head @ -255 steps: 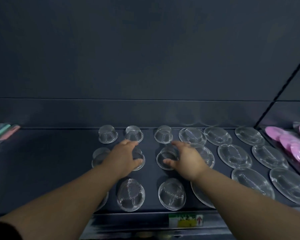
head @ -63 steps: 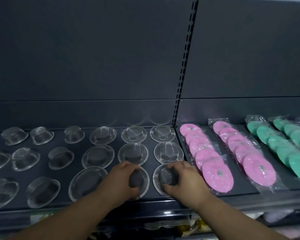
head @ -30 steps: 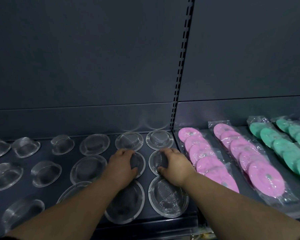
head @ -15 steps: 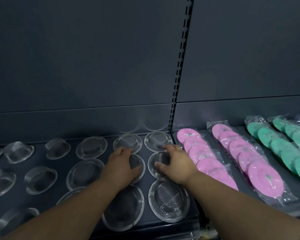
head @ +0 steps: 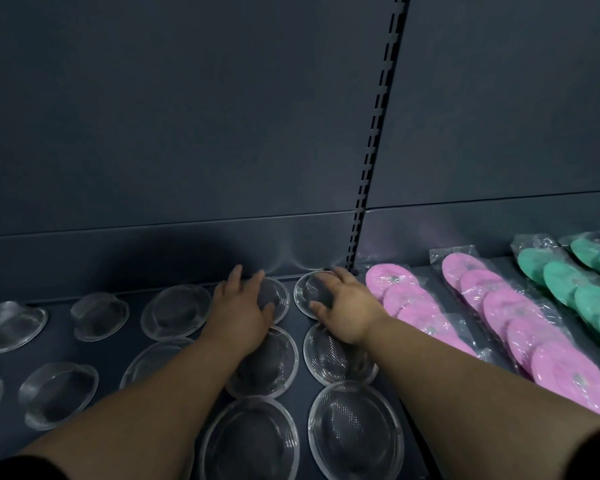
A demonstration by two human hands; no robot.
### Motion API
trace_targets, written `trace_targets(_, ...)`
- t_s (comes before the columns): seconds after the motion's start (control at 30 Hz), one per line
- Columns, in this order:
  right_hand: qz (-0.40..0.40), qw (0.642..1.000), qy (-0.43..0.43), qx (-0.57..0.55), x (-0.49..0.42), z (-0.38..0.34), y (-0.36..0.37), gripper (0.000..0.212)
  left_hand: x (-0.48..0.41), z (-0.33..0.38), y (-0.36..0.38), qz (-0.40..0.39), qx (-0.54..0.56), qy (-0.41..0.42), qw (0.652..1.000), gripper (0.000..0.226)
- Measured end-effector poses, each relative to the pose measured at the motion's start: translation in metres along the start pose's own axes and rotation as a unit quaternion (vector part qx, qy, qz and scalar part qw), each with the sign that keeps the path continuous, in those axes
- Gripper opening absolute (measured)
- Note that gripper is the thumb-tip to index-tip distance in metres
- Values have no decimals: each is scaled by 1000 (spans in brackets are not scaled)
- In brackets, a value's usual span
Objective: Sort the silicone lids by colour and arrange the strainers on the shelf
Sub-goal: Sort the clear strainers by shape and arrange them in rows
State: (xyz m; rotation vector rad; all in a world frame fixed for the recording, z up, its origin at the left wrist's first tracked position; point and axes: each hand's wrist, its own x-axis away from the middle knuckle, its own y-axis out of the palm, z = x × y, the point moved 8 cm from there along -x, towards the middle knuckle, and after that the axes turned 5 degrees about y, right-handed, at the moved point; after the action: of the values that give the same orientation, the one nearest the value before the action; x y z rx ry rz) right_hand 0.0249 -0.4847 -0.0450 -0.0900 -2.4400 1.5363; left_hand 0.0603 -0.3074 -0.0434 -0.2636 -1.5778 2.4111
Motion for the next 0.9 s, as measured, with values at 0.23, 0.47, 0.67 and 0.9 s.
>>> trace_targets(0.23,-10,1000,-5,27,-13,-4,9,56,-9,-5,14,-54,28,-12,998,63)
trace_targets(0.47,-13,1000,0,4,-15,-3,8,58,-11,-3,12,-67,54,-18,996,63)
trace_targets(0.67,43,998,-17,-50,21,-1,-13,66,23,12,-10,-7,69,16,997,62)
trace_targets(0.9,55,994,-50,-77,81,15,-17,50,100,22,-16,11,68,35,997,57)
